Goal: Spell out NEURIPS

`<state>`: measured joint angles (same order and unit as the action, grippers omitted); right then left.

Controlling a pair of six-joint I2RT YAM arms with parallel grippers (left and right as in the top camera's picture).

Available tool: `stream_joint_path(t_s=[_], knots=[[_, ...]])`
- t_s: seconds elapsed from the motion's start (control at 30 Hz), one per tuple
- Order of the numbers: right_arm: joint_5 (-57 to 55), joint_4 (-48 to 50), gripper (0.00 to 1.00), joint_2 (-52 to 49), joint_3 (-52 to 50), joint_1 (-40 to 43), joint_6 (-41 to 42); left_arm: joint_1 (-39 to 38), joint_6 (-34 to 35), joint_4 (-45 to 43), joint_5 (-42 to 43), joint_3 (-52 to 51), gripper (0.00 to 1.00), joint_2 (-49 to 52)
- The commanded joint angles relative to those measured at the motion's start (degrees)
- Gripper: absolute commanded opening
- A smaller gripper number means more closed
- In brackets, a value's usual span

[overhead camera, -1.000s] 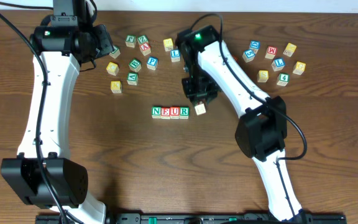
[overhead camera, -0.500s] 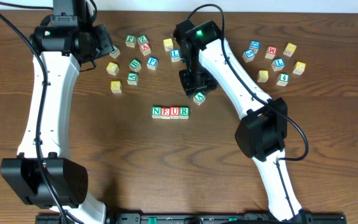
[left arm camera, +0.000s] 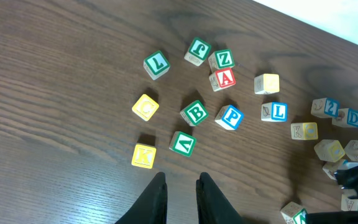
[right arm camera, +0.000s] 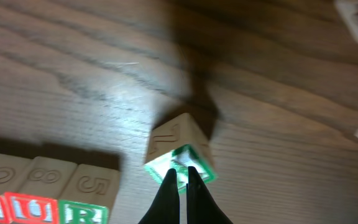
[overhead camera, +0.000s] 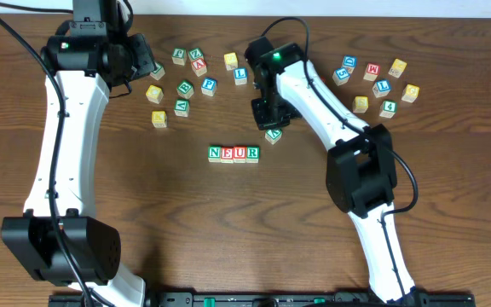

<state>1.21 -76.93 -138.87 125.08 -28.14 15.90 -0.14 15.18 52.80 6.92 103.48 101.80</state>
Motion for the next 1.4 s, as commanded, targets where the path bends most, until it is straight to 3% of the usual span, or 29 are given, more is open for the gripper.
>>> stream_joint_path(t_s=[0.0,0.4,0.43,0.53,1.37], knots=[[-0.9,-0.3,0.01,-0.1,-0.2,1.3,-0.1,0.1,0.0,0.3,-0.5,-0.3,0.17,0.8],[0.9,1.7,0.01,-0.1,-2.0,1.4,-0.1,0.1,0.0,0.3,-0.5,-0.3,0.17,0.8],[0.9,1.6,0.01,-0.1,-2.1,1.4,-0.1,0.1,0.0,0.3,-0.5,-0.3,0.24,0.8],[0.9,1.3,0.01,-0.1,-2.2,1.4,-0.1,0.1,0.0,0.3,-0.5,-0.3,0.25,0.8],[0.9,0.5,0.02,-0.1,-5.2,1.0,0.0,0.1,0.0,0.3,-0.5,-0.3,0.25,0.8]])
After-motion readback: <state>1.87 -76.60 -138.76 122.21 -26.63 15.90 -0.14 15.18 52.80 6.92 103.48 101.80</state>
